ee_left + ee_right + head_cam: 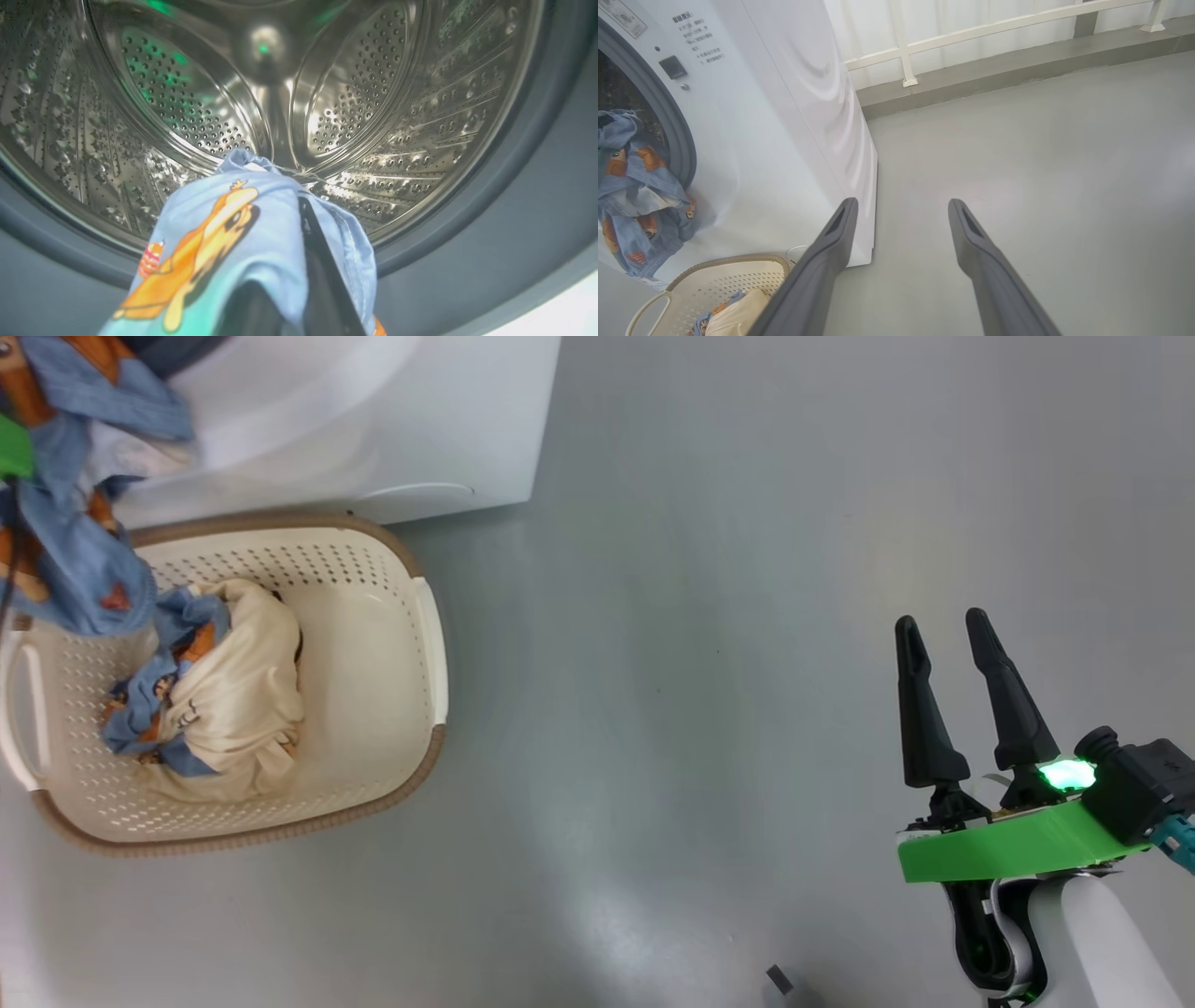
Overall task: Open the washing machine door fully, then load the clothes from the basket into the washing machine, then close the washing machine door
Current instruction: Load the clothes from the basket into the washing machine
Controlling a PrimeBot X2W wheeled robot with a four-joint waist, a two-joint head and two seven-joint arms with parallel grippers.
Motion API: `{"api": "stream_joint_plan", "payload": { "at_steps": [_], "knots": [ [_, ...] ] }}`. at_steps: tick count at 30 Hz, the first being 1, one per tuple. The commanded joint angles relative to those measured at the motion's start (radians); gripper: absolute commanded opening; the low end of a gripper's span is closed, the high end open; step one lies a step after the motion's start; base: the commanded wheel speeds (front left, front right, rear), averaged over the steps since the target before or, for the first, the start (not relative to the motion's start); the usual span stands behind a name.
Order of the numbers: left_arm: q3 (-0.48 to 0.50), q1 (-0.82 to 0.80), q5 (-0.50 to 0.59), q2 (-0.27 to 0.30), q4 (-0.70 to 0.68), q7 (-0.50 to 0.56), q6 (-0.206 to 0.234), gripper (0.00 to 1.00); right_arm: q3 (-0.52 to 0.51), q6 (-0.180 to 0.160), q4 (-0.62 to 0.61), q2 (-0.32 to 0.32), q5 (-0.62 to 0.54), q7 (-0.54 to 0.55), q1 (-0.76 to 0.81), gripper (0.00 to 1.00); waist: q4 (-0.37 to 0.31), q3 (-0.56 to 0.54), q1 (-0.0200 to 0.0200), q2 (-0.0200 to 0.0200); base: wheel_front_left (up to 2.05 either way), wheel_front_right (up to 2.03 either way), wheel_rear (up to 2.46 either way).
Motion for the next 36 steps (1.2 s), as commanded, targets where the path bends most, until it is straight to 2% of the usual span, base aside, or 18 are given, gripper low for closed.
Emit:
{"api": "stream_joint_plan", "payload": {
  "at_steps": [1, 11, 19, 23, 31, 36],
  "knots": [
    [0.004, -0.042, -0.015, 0.065, 0.007, 0.008, 0.001, 0.00, 0.029, 0.006, -0.025, 0.000, 0.003, -0.008, -0.002, 1.00, -0.019, 0.025, 0.0000, 0.0000, 0.00, 0.00, 0.00],
    [-0.083, -0.178, -0.056, 0.104, 0.157, 0.042, 0.001, 0.00, 0.058, 0.006, -0.029, 0.002, 0.035, -0.008, -0.015, 1.00, -0.067, 0.072, 0.0000, 0.0000, 0.00, 0.00, 0.00],
    [-0.116, -0.274, -0.049, 0.147, 0.178, 0.003, 0.001, 0.00, 0.062, 0.006, -0.043, 0.003, 0.048, -0.008, -0.011, 1.00, -0.088, 0.096, 0.0000, 0.0000, 0.00, 0.00, 0.00],
    [-0.088, -0.319, -0.015, 0.168, 0.091, -0.007, 0.014, 0.00, 0.059, 0.006, -0.050, 0.003, 0.049, -0.008, -0.012, 1.00, -0.086, 0.107, 0.0000, 0.0000, 0.00, 0.00, 0.00],
    [0.070, -0.275, 0.121, 0.174, -0.207, -0.008, 0.035, 0.00, 0.068, 0.006, -0.063, 0.003, 0.058, -0.008, -0.038, 1.00, -0.080, 0.135, 0.0000, 0.0000, 0.00, 0.00, 0.00],
    [0.138, -0.201, 0.173, 0.140, -0.203, -0.008, 0.023, 0.00, 0.077, 0.006, -0.070, 0.003, 0.061, -0.008, -0.042, 1.00, -0.078, 0.142, 0.0000, 0.0000, 0.00, 0.00, 0.00]
  ]
}}
